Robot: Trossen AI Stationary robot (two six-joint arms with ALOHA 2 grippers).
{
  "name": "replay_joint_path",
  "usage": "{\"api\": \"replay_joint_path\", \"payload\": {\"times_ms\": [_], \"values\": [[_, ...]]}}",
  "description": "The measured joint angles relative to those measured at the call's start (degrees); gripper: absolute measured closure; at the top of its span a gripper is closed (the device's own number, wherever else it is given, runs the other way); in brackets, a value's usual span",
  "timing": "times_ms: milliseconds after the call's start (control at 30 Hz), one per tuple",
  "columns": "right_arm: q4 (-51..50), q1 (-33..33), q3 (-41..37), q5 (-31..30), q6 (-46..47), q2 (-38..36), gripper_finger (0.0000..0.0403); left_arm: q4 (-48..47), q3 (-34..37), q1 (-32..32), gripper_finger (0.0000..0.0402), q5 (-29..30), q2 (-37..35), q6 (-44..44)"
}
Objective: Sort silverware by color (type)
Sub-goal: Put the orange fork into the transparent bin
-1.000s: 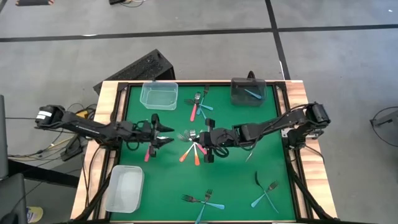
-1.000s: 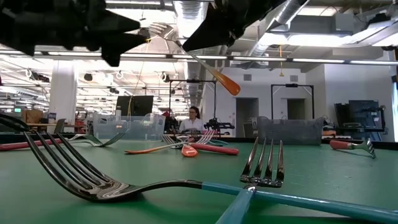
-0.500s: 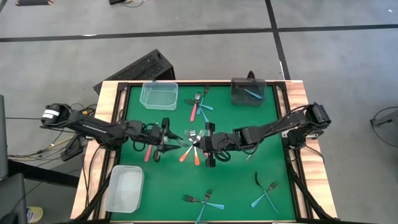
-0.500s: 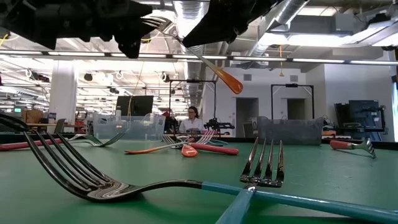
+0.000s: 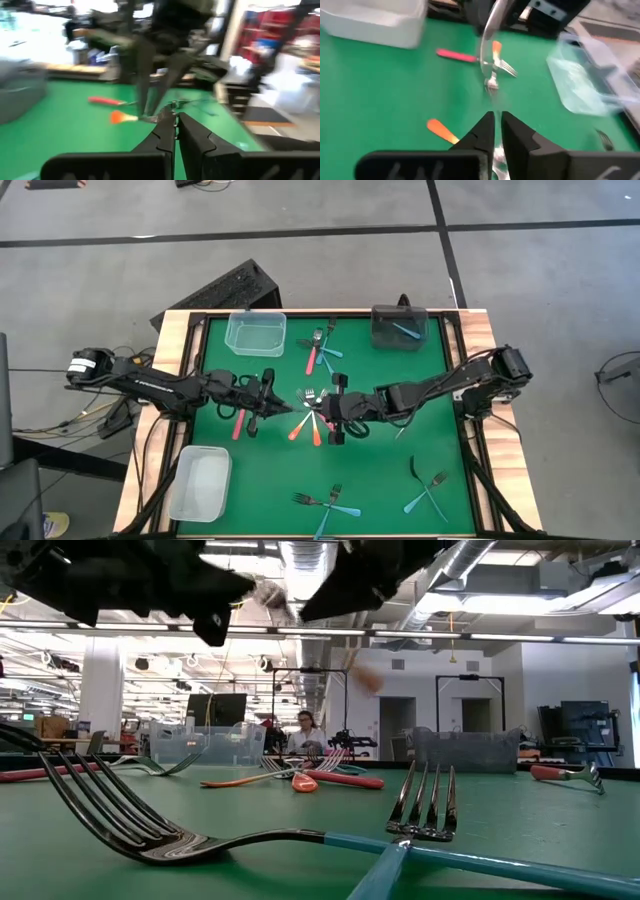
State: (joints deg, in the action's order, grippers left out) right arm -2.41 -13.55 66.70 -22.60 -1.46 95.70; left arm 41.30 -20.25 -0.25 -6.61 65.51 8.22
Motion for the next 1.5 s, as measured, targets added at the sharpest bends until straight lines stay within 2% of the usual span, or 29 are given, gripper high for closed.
{"api": "replay_joint_path", "payload": {"times_ms": [133,300,367,500,667,800,900,1033,1200,1300,1400,1500], "values": [[-11.2,-3.0,0.0,-13.3,6.1,-3.9,0.0311,-5.6,0.0,4.1,0.0401,4.7,-3.7,2.2],[-25.6,-6.0,-2.4,-24.9,20.8,-10.2,0.0293,-20.1,0.0,13.7,0.0401,11.2,-16.2,6.5],[-29.3,-7.3,-4.0,-27.1,25.8,-11.8,0.0292,-24.3,0.0,17.8,0.0401,13.3,-21.9,8.7],[-30.3,-9.3,-9.5,-28.9,33.2,-14.5,0.0292,-30.7,0.0,25.7,0.0401,14.1,-31.8,12.1],[-27.8,-9.7,-16.2,-28.9,41.6,-14.8,0.0292,-38.4,-0.1,33.3,0.0401,15.0,-37.2,16.3],[-25.7,-10.8,-20.0,-28.6,47.0,-14.9,0.0292,-43.7,-0.1,36.9,0.0401,17.7,-36.4,16.3],[-25.3,-11.8,-21.0,-28.6,49.2,-14.9,0.0292,-44.5,-0.1,38.0,0.0401,17.3,-33.8,16.5],[-24.9,-12.0,-21.2,-28.4,49.7,-14.9,0.0291,-43.9,-0.9,36.8,0.0401,17.3,-29.1,16.9],[-23.8,-11.3,-21.2,-28.3,51.7,-14.9,0.0291,-47.1,-5.5,34.3,0.0401,22.7,-21.2,12.0],[-23.8,-11.0,-21.2,-26.8,53.1,-14.9,0.0291,-48.3,-7.8,33.9,0.0400,23.2,-16.5,8.6],[-23.1,-10.5,-21.2,-24.7,53.9,-14.9,0.0291,-48.3,-9.1,33.9,0.0385,21.7,-11.9,6.4],[-22.3,-10.3,-21.2,-23.8,56.0,-14.9,0.0291,-48.4,-10.4,33.9,0.0352,21.4,-7.5,5.0]]}}
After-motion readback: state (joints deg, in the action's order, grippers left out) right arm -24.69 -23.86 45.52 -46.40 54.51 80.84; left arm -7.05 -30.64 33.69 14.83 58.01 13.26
